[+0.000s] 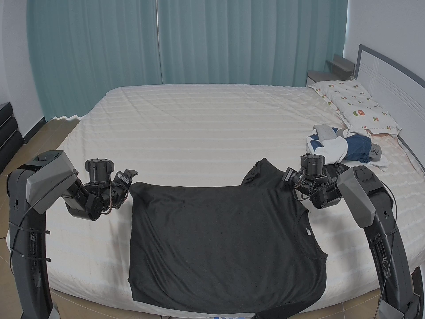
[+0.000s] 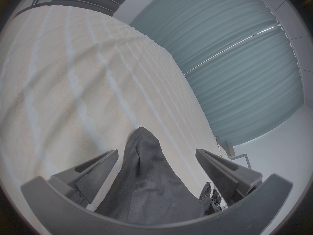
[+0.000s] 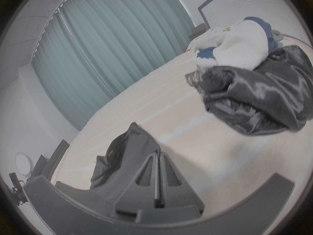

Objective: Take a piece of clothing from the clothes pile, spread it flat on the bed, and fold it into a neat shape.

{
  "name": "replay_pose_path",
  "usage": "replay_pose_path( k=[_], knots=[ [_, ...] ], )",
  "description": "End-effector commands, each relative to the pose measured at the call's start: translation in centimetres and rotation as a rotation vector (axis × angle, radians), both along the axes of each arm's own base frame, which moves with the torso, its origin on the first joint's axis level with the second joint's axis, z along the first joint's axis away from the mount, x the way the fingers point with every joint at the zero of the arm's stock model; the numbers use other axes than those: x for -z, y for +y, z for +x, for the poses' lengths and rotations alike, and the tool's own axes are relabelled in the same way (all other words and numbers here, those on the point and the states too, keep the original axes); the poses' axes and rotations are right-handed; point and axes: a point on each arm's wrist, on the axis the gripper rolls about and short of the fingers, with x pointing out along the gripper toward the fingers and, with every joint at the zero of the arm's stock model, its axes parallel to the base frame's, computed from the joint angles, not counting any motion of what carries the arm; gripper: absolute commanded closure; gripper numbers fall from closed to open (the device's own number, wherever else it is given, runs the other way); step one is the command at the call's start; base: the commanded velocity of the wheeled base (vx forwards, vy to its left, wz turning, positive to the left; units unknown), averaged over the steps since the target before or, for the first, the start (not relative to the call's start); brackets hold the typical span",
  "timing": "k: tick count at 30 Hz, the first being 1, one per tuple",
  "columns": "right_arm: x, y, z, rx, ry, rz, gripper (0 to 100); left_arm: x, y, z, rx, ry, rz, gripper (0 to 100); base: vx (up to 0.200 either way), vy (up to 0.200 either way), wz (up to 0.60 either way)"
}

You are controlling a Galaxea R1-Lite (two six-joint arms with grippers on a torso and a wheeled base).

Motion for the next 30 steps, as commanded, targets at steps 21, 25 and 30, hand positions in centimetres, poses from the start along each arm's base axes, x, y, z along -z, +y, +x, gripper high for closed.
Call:
replay_pose_path(
  k=[21, 25, 30],
  knots=[
    [-1.3, -4.1, 1.2, 0.129, -0.081, -0.004, 100, 0.7, -0.5, 0.9, 0.043, -0.012, 0.045, 0, 0.000, 0.000, 0.00],
    [-0.7, -4.1, 1.1, 0.130, -0.067, -0.006, 100, 1.0, -1.3, 1.8, 0.060, -0.019, 0.049, 0, 0.000, 0.000, 0.00],
    [-0.2, -3.6, 1.0, 0.120, -0.052, -0.010, 100, 1.1, -1.7, 2.4, 0.060, 0.007, 0.054, 0, 0.000, 0.000, 0.00]
  ],
)
